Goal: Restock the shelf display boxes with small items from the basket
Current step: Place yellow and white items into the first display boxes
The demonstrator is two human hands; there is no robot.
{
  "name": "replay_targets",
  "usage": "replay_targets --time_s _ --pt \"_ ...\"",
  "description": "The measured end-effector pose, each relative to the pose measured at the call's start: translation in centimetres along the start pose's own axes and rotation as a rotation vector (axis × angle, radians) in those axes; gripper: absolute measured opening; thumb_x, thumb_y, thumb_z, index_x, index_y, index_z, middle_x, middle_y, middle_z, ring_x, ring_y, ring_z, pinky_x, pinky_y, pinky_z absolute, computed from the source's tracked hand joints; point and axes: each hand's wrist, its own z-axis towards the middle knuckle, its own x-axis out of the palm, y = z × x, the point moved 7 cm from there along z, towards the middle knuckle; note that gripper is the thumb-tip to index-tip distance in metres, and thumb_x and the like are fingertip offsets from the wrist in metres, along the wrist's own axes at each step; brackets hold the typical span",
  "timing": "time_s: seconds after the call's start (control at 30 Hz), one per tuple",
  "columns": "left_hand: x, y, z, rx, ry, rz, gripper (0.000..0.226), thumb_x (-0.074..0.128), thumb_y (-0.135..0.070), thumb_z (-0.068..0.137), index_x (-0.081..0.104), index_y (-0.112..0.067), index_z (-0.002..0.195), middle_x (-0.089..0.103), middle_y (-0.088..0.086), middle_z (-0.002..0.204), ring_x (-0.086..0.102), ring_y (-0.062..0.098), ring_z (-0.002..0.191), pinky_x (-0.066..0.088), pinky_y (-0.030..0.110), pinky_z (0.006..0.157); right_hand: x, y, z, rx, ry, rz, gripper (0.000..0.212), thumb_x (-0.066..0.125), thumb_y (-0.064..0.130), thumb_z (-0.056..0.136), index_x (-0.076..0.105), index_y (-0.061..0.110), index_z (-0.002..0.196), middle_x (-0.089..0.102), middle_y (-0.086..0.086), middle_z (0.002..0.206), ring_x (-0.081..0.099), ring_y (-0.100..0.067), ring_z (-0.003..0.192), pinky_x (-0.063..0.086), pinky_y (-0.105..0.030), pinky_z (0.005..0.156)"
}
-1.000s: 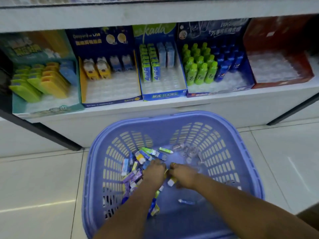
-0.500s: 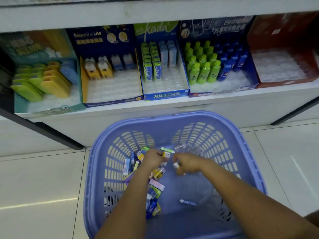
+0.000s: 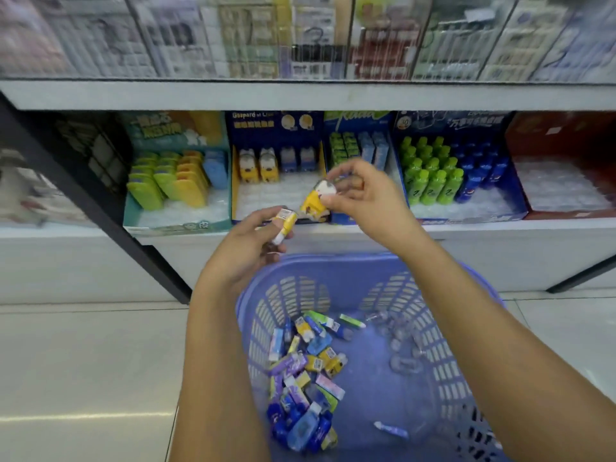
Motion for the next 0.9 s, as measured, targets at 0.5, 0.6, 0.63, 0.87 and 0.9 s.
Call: replay_targets --time_s 0.5,0.6,0.63,0.87,0.9 --pt "-7.4 -1.3 -1.8 0.105 -0.285 -0.315 0.02 0.059 -0.026 0.092 0.062 -0.009 0.103 0.059 -0.002 0.069 0.039 0.005 0.048 0.032 0.015 0.041 12.1 1.0 10.5 -0.234 0.102 -0.693 0.027 0.058 0.013 0.089 0.06 0.015 0.116 0.057 -0.009 0.119 0.057 -0.022 0.102 0.042 -0.025 0.084" --pt "-7.2 -1.5 -1.8 0.099 -0.264 -0.329 0.025 0.054 -0.031 0.094 0.064 -0.01 0.105 0.057 -0.003 0.066 0.036 0.006 0.048 0.03 0.015 0.041 11.9 1.2 10.5 -0.254 0.085 -0.724 0.027 0.061 0.012 0.087 0.063 0.013 0.114 0.053 -0.01 0.121 0.057 -0.024 0.101 0.044 -0.029 0.087" --pt "-7.1 -1.6 -1.8 0.097 -0.26 -0.339 0.025 0.053 -0.033 0.094 0.065 -0.012 0.101 0.056 -0.003 0.064 0.035 0.006 0.047 0.03 0.015 0.041 11.7 1.3 10.4 -0.258 0.07 -0.725 0.027 0.062 0.012 0.086 0.064 0.012 0.113 0.052 -0.01 0.12 0.056 -0.025 0.101 0.045 -0.031 0.089" --pt "-5.9 -1.5 -2.0 0.049 -0.266 -0.321 0.03 0.048 -0.042 0.095 0.051 -0.015 0.083 0.039 -0.005 0.056 0.024 0.007 0.045 0.021 0.017 0.038 12.0 3.6 10.9 -0.244 0.182 -0.937 0.021 0.054 0.012 0.091 0.063 0.005 0.109 0.043 -0.012 0.127 0.048 -0.028 0.113 0.039 -0.028 0.091" --pt "-5.6 -1.4 -1.9 0.028 -0.262 -0.306 0.029 0.047 -0.042 0.096 0.05 -0.015 0.087 0.036 -0.005 0.055 0.023 0.007 0.044 0.019 0.017 0.037 11.7 4.2 10.4 -0.244 0.19 -0.906 0.024 0.051 0.012 0.093 0.063 0.007 0.112 0.045 -0.01 0.125 0.049 -0.024 0.111 0.04 -0.026 0.09"
